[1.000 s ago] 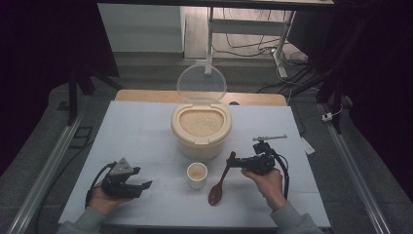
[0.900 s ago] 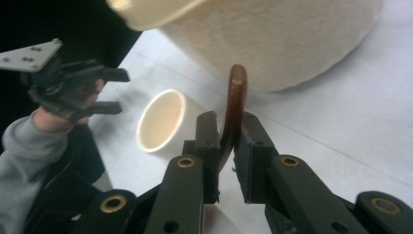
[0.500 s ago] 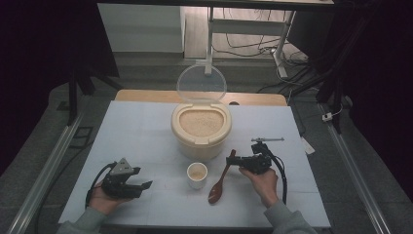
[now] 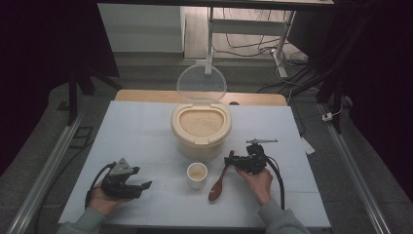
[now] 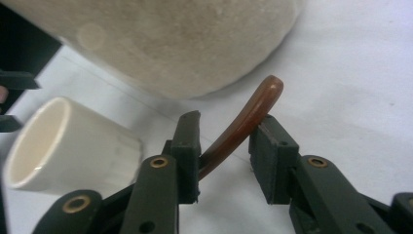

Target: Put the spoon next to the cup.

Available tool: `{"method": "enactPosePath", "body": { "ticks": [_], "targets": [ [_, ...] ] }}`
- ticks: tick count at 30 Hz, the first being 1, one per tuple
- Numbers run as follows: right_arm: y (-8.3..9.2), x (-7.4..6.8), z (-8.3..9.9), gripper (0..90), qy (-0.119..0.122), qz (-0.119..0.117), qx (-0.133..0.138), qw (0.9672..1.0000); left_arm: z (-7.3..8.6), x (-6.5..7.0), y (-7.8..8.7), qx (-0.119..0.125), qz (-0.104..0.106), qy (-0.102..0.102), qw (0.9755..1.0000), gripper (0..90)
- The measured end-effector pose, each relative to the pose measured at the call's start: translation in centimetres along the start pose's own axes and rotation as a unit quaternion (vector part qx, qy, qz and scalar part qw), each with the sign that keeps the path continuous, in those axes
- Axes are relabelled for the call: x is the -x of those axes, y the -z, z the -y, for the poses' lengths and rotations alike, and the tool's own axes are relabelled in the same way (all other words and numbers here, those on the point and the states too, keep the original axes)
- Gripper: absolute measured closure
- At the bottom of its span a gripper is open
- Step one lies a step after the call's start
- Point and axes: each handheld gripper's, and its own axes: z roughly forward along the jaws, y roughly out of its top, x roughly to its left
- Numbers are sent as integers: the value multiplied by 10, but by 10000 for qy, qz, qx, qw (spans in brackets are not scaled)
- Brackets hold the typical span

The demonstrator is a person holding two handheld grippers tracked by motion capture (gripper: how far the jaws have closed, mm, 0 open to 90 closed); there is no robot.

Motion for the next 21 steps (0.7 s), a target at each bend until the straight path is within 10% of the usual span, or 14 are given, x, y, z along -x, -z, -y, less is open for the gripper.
{"method": "enactPosePath", "body": {
  "ticks": [21],
  "targets": [
    [-8, 0, 1, 474, 420, 677, -19, 9968, 0, 0, -1, -23, 18, -16, 10000, 266]
  ]
}}
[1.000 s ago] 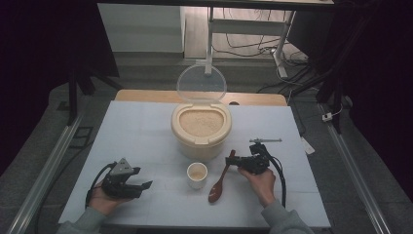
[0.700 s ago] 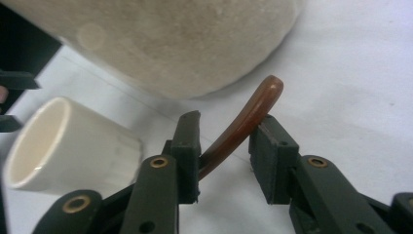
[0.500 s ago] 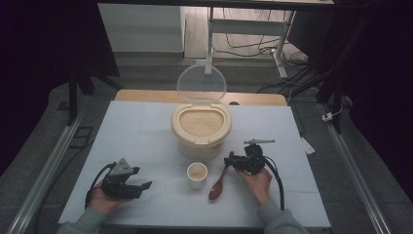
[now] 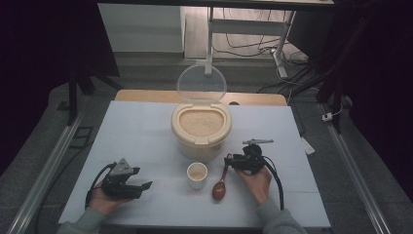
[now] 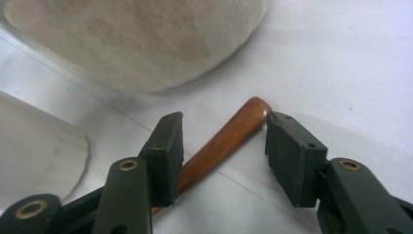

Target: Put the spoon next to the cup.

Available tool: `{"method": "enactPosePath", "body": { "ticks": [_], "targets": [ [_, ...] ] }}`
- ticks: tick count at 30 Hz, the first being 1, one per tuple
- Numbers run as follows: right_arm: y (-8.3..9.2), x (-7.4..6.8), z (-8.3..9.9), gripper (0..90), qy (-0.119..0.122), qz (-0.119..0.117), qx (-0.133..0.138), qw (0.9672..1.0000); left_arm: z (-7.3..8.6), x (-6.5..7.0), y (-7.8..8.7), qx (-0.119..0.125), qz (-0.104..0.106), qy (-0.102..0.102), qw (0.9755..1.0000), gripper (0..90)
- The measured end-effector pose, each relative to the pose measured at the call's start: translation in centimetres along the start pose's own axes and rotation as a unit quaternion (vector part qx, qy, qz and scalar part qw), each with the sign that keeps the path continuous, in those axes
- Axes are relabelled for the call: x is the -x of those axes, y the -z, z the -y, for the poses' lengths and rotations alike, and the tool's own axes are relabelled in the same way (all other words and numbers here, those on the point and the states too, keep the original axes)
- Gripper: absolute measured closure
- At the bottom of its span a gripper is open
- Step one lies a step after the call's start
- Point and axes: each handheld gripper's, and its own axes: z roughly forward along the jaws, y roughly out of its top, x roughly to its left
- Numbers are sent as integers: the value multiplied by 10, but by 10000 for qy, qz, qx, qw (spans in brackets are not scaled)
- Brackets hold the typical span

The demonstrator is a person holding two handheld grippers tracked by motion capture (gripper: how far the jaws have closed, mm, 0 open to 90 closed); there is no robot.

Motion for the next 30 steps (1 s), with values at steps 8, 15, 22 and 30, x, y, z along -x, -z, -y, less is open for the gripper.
{"method": "enactPosePath", "body": {
  "ticks": [8, 15, 22, 30],
  "targets": [
    [22, 1, 0, 467, 472, -152, 285, 9984, 0, 0, 1, 41, -19, 8, 10000, 267],
    [44, -2, 9, 453, 995, -336, 471, 9934, -1, 1, 4, 137, -72, 12, 9999, 266],
    [68, -1, 24, 443, 1355, -412, 587, 9882, 0, 2, 6, 226, -27, 65, 9997, 264],
    [94, 9, 42, 442, 1631, -285, 736, 9834, 3, 2, 8, 279, -34, 94, 9996, 263]
  ]
}}
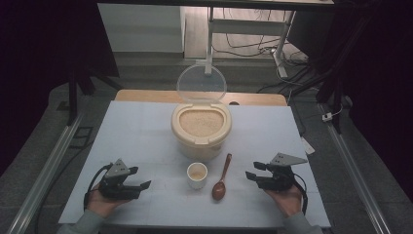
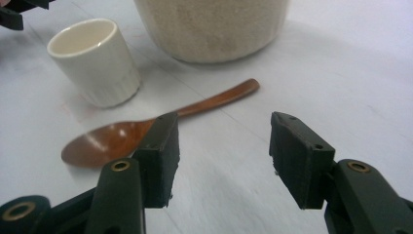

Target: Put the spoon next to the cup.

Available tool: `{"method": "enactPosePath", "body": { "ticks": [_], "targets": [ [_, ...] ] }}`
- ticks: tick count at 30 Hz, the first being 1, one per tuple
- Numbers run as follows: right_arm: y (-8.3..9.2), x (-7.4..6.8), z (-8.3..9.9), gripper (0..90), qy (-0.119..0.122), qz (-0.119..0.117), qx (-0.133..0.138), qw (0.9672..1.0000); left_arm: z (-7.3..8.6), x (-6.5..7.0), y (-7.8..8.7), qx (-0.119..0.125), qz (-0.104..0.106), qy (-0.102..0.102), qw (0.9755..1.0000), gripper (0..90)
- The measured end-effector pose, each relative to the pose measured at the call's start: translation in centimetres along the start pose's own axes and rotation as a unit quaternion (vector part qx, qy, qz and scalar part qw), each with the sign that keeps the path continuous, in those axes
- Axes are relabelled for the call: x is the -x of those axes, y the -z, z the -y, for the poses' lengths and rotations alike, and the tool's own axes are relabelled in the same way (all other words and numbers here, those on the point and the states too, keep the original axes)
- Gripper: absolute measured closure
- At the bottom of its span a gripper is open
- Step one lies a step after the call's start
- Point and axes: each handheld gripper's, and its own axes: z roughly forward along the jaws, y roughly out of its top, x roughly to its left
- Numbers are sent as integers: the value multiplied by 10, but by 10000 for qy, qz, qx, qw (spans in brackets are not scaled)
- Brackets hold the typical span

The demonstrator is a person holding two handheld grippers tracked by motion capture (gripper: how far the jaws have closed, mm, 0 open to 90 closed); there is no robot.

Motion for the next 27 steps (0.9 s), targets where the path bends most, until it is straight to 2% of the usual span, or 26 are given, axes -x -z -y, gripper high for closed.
{"method": "enactPosePath", "body": {
  "ticks": [3, 6, 9, 11, 14, 20, 27],
  "targets": [
    [8, 3, 7, 440, 30, 31, -2, 10000, 1, 0, 0, 8, 0, 1, 10000, 263],
    [11, 4, 14, 438, 132, 168, -73, 9997, 1, 0, 0, 14, 4, 2, 10000, 262],
    [15, 7, 21, 438, 118, 203, -88, 9997, 2, 1, 0, 6, 10, -10, 10000, 261],
    [17, 9, 23, 438, 118, 325, -109, 9993, 3, 1, 0, 5, 13, -5, 10000, 261],
    [19, 12, 25, 437, 103, 353, -130, 9992, 2, 1, 0, 12, 11, -11, 10000, 260],
    [17, 10, 25, 437, 221, 404, -202, 9987, 2, 1, 0, 28, 3, -17, 10000, 260],
    [18, 11, 25, 437, 195, 397, -156, 9989, 2, 1, 0, 51, -7, -33, 10000, 260]
  ]
}}
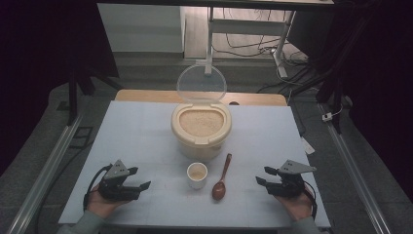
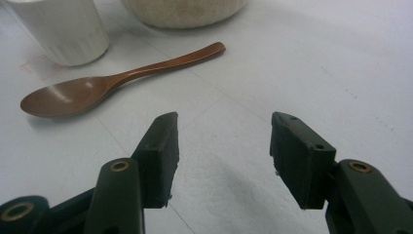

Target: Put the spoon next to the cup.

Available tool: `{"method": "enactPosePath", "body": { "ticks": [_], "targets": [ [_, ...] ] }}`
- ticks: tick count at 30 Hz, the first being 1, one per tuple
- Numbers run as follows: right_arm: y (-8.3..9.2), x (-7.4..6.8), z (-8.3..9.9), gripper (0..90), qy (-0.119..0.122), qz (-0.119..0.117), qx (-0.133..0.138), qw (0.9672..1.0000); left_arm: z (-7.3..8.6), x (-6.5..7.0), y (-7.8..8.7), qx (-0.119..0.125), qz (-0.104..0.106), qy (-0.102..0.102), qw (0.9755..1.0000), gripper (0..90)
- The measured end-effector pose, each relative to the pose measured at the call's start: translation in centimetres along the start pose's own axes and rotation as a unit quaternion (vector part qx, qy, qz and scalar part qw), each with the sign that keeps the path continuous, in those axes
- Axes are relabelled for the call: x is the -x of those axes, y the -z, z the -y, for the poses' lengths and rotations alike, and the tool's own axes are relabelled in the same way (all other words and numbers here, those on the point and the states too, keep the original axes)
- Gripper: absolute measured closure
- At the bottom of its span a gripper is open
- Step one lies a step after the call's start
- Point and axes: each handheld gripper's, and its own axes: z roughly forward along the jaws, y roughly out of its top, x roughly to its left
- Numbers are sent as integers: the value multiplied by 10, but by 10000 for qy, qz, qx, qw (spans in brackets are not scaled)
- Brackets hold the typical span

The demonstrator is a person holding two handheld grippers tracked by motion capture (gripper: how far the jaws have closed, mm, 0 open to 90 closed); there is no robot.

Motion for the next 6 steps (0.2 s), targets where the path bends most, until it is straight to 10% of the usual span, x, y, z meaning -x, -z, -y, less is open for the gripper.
{"method": "enactPosePath", "body": {
  "ticks": [6],
  "targets": [
    [0, -1, -1, 437, 94, -16, -18, 10000, 0, 0, 0, 3, -7, -6, 10000, 259]
  ]
}}
